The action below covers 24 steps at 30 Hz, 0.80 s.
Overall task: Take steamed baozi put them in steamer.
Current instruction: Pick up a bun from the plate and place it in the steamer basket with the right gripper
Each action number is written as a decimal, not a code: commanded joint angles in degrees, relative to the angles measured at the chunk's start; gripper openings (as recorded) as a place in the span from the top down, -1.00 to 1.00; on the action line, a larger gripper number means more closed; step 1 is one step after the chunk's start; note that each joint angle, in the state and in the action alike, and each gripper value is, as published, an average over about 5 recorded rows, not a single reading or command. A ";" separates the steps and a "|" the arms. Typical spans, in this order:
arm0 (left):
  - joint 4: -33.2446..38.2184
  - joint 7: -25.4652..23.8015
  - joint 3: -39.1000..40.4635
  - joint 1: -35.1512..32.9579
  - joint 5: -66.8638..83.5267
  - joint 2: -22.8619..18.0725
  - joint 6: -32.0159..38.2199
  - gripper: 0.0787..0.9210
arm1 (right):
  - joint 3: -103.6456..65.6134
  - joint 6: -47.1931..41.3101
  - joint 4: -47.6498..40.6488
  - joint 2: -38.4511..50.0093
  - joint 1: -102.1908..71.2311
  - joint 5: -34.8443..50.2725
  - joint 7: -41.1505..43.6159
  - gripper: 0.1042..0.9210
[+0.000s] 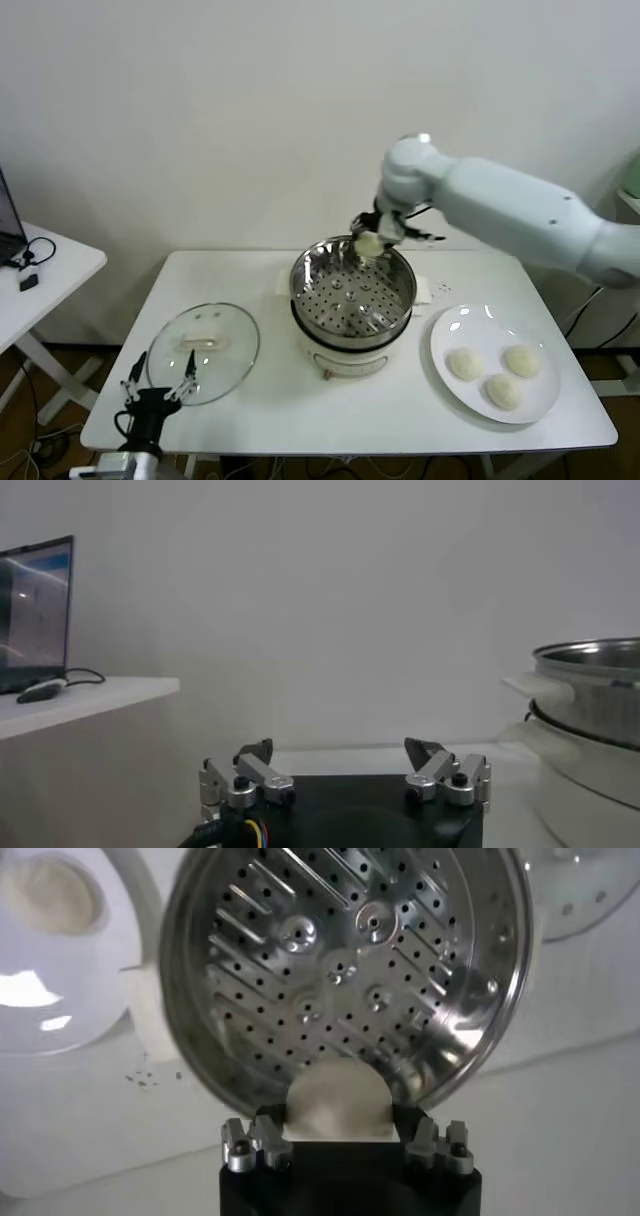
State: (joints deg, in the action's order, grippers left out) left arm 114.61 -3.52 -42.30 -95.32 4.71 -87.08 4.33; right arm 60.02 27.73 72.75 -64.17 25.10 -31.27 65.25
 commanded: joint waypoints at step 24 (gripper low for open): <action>-1.51 0.02 -0.37 -0.28 0.48 -0.10 0.57 -0.77 | -2.42 4.44 -9.50 -7.33 -9.48 -12.80 -1.72 -0.48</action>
State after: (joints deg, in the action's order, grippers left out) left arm 113.20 -3.50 -42.65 -95.59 5.17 -87.17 4.87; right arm 57.92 31.69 64.50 -70.69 16.57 -42.44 63.73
